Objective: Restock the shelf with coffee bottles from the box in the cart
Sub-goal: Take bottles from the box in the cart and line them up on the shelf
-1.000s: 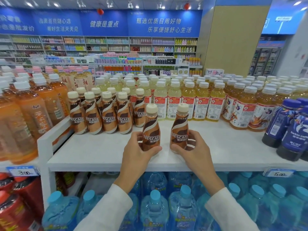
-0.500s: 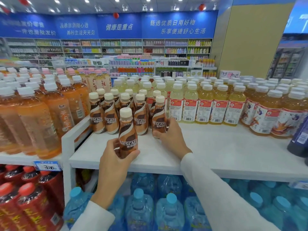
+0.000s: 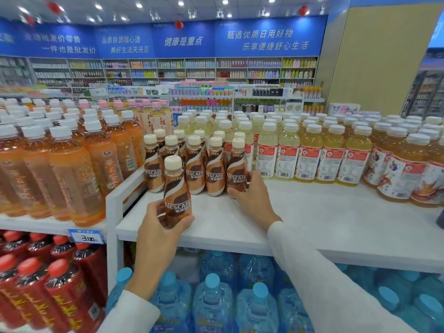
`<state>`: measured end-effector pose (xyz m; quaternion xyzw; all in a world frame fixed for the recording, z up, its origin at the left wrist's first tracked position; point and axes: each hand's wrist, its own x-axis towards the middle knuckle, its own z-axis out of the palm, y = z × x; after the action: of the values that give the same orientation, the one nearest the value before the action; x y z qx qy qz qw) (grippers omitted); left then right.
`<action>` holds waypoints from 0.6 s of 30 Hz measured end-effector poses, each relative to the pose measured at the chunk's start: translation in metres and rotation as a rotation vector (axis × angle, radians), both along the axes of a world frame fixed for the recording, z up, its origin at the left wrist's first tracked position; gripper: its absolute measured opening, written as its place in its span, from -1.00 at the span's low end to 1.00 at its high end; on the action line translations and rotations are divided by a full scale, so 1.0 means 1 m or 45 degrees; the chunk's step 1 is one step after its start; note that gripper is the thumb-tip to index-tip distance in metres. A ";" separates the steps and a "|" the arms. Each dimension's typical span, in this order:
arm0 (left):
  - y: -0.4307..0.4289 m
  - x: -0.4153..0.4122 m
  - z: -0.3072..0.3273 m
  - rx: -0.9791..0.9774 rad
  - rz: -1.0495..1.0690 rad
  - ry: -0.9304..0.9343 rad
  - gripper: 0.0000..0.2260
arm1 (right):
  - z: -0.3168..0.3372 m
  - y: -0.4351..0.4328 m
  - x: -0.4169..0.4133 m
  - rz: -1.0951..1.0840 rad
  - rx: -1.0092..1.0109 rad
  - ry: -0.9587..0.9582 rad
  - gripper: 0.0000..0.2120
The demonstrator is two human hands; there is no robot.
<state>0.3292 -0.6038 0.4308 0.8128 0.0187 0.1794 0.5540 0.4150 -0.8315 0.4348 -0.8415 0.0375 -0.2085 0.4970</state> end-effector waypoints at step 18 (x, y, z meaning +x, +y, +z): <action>0.023 0.044 0.003 0.004 0.232 0.020 -0.41 | -0.007 0.002 0.003 0.002 0.013 -0.035 -0.40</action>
<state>0.3737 -0.5804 0.4341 0.8099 0.0966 0.2227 0.5341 0.4182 -0.8294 0.4279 -0.8361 0.0310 -0.2194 0.5019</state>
